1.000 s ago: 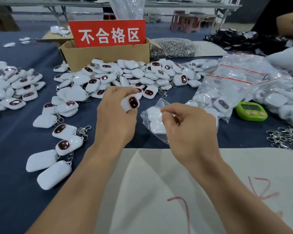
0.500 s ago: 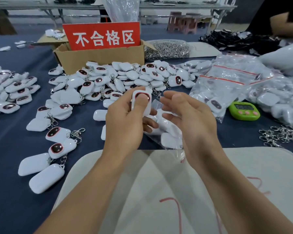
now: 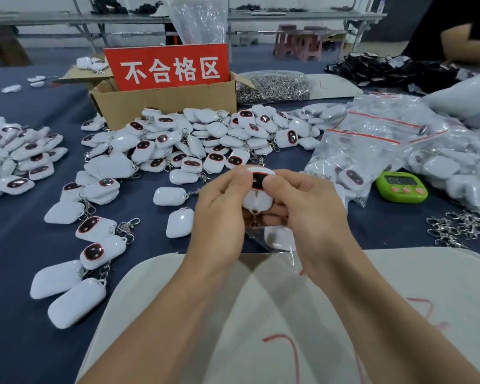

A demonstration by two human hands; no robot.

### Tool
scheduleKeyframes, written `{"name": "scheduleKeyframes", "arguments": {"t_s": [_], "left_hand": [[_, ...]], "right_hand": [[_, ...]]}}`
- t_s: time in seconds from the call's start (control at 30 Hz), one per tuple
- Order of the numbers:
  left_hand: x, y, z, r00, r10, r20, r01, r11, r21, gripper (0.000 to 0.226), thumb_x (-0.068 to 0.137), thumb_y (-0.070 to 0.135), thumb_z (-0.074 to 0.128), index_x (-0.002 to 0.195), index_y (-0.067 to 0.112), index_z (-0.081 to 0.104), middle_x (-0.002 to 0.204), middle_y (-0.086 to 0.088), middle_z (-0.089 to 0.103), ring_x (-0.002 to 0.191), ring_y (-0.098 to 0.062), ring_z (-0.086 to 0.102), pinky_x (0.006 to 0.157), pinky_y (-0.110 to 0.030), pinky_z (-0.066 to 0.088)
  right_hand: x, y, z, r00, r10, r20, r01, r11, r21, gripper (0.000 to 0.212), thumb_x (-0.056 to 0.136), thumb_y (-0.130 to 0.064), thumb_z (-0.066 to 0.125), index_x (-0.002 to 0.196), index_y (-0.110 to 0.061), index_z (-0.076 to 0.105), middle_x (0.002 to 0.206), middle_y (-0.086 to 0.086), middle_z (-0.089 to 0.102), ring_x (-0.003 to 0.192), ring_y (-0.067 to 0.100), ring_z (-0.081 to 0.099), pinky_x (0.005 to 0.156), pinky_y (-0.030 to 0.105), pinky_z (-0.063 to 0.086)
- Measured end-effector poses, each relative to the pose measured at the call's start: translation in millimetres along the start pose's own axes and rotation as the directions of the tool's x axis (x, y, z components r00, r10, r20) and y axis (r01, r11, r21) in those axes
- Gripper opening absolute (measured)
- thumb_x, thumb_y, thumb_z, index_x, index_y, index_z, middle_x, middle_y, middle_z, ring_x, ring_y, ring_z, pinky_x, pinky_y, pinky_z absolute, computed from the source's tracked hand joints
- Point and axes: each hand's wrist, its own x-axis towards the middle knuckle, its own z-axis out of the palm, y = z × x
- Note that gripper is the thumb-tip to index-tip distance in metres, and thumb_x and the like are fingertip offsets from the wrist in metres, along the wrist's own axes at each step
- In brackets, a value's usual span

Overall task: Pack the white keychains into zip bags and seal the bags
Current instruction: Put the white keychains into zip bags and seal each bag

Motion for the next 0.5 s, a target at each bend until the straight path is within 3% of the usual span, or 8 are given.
{"name": "scheduleKeyframes", "arguments": {"t_s": [0.1,0.17,0.33,0.5], "left_hand": [[1.5,0.2,-2.0,1.000,-0.027,0.002,0.027,0.999,-0.041,0.031,0.093,0.032,0.052,0.085,0.025,0.082,0.083,-0.005,0.077,0.080,-0.021,0.073,0.074,-0.043,0.061],[2.5,0.0,-2.9,0.999,-0.039,-0.010,0.039,0.997,-0.065,0.030,0.091,0.031,0.054,0.085,0.022,0.082,0.082,-0.008,0.075,0.078,-0.023,0.070,0.074,-0.043,0.058],[3.2,1.0,-2.3,0.998,-0.059,-0.006,0.058,0.991,-0.118,0.026,0.087,0.028,0.056,0.081,0.019,0.080,0.083,-0.011,0.072,0.080,-0.023,0.068,0.076,-0.044,0.057],[4.7,2.4,-2.0,0.997,-0.079,0.004,0.079,0.991,-0.109,0.017,0.079,0.020,0.061,0.074,0.019,0.077,0.079,-0.014,0.071,0.075,-0.025,0.067,0.073,-0.042,0.057]], "right_hand": [[0.1,5.9,3.4,0.998,-0.043,-0.039,0.041,0.998,-0.048,0.024,0.099,-0.008,0.058,0.094,-0.012,0.082,0.090,0.021,0.078,0.090,0.046,0.075,0.072,0.051,0.065],[-0.1,7.4,5.6,0.998,-0.064,-0.029,0.062,0.995,-0.078,0.024,0.098,-0.013,0.059,0.094,-0.016,0.082,0.091,0.020,0.078,0.091,0.047,0.074,0.082,0.061,0.062],[0.2,5.6,6.0,0.998,-0.068,-0.004,0.067,0.992,-0.107,0.024,0.103,-0.013,0.059,0.093,-0.014,0.080,0.086,0.014,0.079,0.080,0.033,0.078,0.077,0.048,0.065],[0.1,7.2,6.3,0.998,-0.060,0.000,0.059,0.994,-0.091,0.023,0.104,-0.012,0.058,0.090,-0.006,0.076,0.076,0.010,0.074,0.072,0.027,0.076,0.073,0.046,0.064]]}}
